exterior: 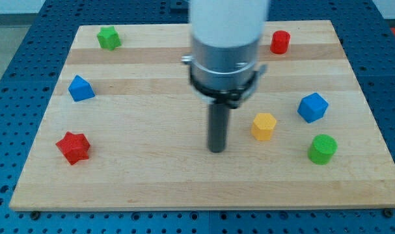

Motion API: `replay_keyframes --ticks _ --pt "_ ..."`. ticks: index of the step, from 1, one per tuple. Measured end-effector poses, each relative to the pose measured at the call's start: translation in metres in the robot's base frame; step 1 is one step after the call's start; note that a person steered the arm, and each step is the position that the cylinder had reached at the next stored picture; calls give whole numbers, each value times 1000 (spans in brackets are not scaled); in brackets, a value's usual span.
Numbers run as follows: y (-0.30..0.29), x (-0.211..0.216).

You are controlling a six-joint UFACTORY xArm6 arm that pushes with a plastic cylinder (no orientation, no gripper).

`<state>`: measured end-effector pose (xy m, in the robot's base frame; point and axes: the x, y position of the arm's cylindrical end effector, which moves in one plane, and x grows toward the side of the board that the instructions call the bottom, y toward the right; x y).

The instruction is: Push blue triangle towards top center

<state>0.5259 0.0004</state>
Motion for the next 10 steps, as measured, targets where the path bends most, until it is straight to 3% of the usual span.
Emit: replay_keyframes --ticks 1,3,5,7,10 --pt "36 -31" --pt "97 -39" --pt "99 -23" --pt "145 -23" --pt "142 -60"
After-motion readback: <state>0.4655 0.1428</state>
